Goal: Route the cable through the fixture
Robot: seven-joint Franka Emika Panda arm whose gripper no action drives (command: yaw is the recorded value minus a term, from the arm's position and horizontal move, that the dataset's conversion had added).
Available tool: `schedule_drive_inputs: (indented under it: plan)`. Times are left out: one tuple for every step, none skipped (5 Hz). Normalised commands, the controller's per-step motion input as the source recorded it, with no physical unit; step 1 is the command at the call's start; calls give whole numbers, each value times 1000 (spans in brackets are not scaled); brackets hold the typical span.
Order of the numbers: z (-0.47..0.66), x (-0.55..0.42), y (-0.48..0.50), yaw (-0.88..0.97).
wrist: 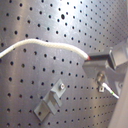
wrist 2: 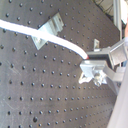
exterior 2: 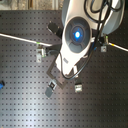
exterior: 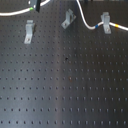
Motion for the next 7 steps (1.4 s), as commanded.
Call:
schedule_drive_inputs:
  plan:
    - [465,-204,-154,11]
    - [342,-222,-272,254]
    - [258,-201,-236,269]
    - [215,-314,-330,49]
    - [265,-376,-379,-100]
    - [1,-21,-21,0]
    - [128,-276,74,140]
